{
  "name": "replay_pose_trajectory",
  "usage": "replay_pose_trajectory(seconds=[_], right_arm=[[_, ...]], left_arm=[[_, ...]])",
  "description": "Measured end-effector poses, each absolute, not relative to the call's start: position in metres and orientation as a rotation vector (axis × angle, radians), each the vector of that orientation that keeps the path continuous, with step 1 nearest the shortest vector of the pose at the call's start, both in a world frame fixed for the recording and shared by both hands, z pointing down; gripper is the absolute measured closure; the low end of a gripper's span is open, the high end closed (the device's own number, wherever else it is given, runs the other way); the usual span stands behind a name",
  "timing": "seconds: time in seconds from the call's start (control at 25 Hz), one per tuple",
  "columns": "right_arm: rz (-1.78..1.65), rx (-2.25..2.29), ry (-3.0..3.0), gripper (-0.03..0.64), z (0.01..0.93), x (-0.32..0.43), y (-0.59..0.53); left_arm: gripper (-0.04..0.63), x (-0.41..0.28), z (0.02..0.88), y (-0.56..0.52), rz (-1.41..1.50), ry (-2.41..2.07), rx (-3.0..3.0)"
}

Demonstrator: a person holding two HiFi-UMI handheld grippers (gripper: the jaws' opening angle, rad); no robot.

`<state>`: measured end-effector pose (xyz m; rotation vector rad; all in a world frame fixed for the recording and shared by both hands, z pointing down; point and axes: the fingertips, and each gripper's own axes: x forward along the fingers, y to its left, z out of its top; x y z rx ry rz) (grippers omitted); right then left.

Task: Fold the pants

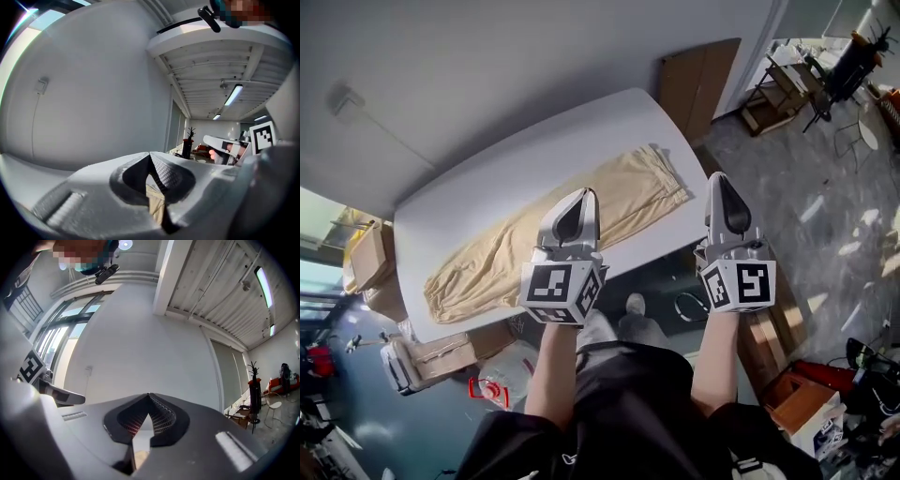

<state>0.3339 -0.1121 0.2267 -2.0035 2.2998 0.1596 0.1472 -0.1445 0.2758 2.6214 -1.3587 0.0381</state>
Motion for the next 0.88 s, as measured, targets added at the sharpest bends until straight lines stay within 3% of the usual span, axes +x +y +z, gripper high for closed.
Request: replay_pose_trajectory(seconds=[0.16, 0.24, 0.88], right_arm=[[0.127, -2.024, 2.376, 0.612, 0.243, 0.318, -0.120], [0.086, -2.078, 2.363, 0.612, 0.252, 0.323, -0.127], [-0.444, -2.279, 2.406, 0.469, 0.399, 0.361, -0.169]], left_arm=[[0.587, 0.142, 0.293, -0.156, 0.061, -1.305, 2.598], [0.531, 0.147, 0.293, -0.159, 0.039, -1.250, 2.619], [0.557, 0.188, 0.387, -0.195, 0.209, -1.124, 2.530]])
